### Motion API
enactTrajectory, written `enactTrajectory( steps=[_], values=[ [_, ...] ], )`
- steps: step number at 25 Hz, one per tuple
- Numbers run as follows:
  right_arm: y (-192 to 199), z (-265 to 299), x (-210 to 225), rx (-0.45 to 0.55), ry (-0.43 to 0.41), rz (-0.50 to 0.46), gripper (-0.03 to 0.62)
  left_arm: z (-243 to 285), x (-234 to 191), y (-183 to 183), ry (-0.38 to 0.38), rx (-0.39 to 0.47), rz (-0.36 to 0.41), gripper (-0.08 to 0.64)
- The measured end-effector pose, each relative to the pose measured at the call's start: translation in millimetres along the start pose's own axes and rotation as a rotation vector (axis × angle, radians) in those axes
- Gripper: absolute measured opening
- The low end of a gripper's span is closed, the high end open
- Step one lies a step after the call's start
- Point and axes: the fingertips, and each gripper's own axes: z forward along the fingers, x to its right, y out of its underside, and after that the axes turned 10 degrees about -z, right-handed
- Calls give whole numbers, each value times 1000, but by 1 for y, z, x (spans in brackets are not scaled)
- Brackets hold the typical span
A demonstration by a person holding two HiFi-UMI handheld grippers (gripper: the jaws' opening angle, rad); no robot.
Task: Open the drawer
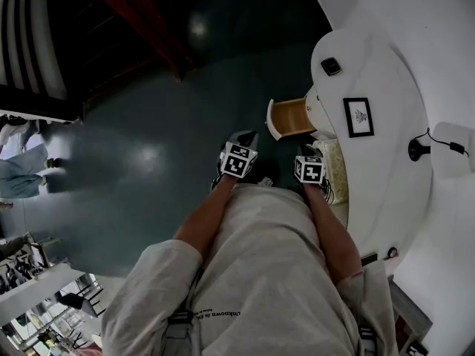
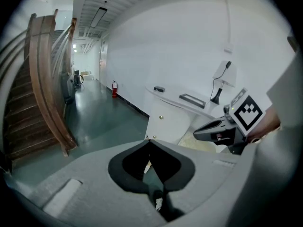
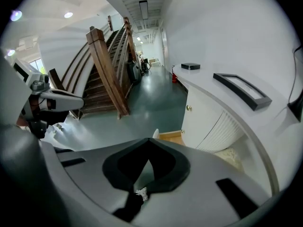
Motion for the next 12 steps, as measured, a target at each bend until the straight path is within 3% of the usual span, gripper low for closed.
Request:
enactTrajectory(
  steps=[12],
  values=[
    [1,-1,-8,6,-8,11,15,3,2,0,31,-6,12,11]
  ],
)
